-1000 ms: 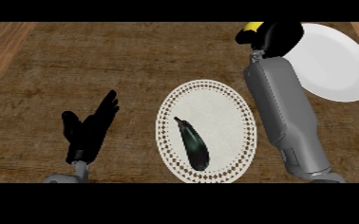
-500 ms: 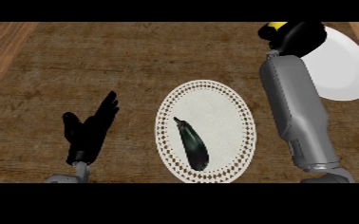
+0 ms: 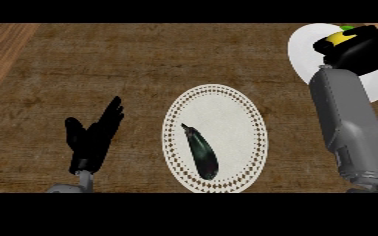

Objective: Pick the lemon from the placemat and place it in the plate

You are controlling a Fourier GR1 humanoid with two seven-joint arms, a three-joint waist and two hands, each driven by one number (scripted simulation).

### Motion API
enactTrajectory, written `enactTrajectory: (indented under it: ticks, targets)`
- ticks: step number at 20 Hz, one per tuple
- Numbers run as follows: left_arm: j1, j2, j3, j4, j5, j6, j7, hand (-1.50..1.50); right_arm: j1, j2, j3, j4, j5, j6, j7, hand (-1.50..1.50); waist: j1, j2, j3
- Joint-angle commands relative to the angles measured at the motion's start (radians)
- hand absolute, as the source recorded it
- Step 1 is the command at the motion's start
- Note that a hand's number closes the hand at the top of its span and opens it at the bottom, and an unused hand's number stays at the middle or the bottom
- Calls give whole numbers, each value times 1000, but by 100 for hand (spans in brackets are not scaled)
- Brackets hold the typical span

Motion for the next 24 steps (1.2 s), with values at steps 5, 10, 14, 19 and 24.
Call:
enactTrajectory:
  ticks: [5, 10, 14, 19, 24]
  targets:
    - [2, -38, -37, 17, -38, 32, 34, 0, 2, -130, -74, 187, -143, -241, -101, 150, 0, 4, -3]
    - [2, -11, -9, 2, -7, -7, 37, 0, -18, -197, -157, 282, -299, -133, -140, 150, 4, 4, -2]
    - [18, -3, -6, 3, -5, -21, 19, 0, -34, -244, -188, 372, -417, 58, -253, -150, 13, 8, 1]
    - [-12, -26, -1, 43, -25, 9, 7, 0, -15, -214, -246, 346, -576, 33, -496, -150, 6, 12, 3]
    - [6, -15, 0, -3, 5, -16, 46, 0, 8, -178, -293, 227, -743, -20, -757, -150, -3, 2, 5]
